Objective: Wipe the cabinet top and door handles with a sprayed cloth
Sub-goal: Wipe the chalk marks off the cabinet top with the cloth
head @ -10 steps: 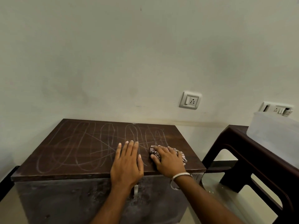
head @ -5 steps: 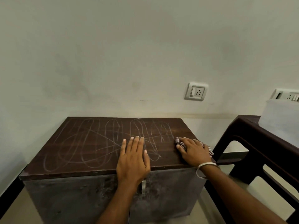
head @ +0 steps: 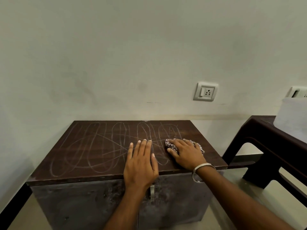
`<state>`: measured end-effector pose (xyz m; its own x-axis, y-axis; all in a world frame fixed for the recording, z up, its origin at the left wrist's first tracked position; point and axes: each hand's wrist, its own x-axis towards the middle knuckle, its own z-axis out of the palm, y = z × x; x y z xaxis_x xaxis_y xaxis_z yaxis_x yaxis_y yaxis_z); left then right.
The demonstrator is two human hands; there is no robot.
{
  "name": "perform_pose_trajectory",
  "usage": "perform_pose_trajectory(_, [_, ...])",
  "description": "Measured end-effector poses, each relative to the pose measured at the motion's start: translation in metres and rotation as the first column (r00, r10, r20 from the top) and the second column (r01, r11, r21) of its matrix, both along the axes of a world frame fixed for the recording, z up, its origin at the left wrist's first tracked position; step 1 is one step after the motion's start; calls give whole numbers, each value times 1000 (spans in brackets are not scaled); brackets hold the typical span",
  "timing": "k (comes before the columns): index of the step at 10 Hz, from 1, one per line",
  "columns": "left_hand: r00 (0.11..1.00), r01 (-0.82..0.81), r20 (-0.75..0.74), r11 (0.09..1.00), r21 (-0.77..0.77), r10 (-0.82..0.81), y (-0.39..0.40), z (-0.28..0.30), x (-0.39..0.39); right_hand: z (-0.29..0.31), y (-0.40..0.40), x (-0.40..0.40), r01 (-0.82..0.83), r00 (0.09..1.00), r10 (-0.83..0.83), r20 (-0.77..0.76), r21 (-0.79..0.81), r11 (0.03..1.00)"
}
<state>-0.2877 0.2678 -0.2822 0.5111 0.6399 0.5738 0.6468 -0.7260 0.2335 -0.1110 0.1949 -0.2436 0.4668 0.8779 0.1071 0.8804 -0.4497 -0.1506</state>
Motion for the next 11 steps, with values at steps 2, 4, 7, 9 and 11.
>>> perform_pose_trajectory(2, [1000, 4, 7, 1000, 7, -4, 0, 0, 0, 1, -20, 42, 156, 988, -156, 5, -25, 987])
perform_pose_trajectory(4, [1000, 5, 4, 1000, 10, -5, 1, -2, 2, 0, -10, 40, 199, 980, -198, 12, -43, 979])
perform_pose_trajectory(7, [1000, 6, -6, 1000, 14, -5, 0, -2, 1, 1, 34, -5, 13, 1000, -13, -22, -14, 1000])
perform_pose_trajectory(9, [1000, 27, -16, 1000, 11, -27, 2, -4, -5, 3, 26, 16, -7, 999, 6, -33, -26, 1000])
perform_pose_trajectory(11, [1000, 14, -21, 1000, 11, -14, 2, -6, -5, 4, 3, 59, 175, 984, -176, -11, -42, 984])
